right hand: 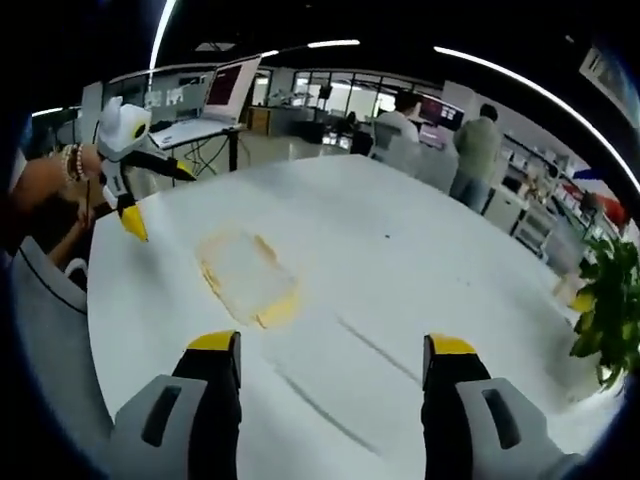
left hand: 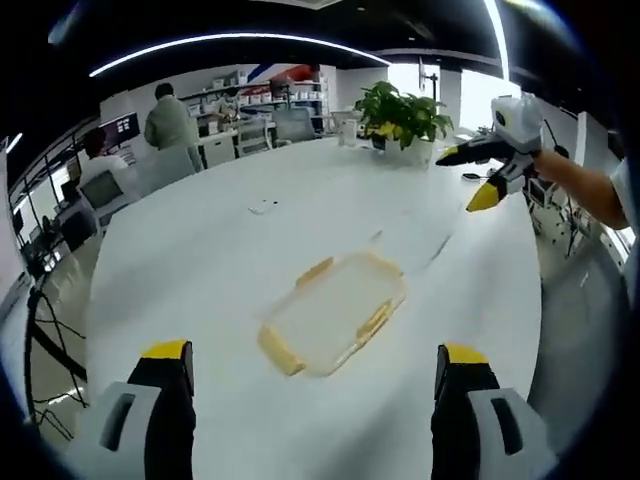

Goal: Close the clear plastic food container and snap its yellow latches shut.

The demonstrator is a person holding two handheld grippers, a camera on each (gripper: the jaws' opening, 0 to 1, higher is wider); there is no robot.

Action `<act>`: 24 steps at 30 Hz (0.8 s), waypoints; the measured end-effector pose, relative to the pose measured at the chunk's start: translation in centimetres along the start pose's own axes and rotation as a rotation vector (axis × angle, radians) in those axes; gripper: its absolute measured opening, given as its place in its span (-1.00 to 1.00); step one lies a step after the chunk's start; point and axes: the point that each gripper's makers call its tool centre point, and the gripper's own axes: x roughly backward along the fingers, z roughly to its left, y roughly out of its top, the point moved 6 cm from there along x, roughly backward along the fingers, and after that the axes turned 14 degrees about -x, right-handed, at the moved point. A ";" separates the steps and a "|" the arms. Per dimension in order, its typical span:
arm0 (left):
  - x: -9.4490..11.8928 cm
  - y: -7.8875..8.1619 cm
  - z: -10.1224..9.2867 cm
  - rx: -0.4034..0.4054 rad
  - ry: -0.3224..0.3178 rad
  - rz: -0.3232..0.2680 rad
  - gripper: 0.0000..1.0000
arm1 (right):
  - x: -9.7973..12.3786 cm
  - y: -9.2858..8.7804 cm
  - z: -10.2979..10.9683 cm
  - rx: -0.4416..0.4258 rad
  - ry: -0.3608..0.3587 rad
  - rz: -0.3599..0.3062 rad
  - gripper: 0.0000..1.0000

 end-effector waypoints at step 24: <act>-3.1 -0.6 3.5 -0.488 -0.331 0.189 0.89 | -5.8 2.2 2.2 0.397 0.260 0.253 0.35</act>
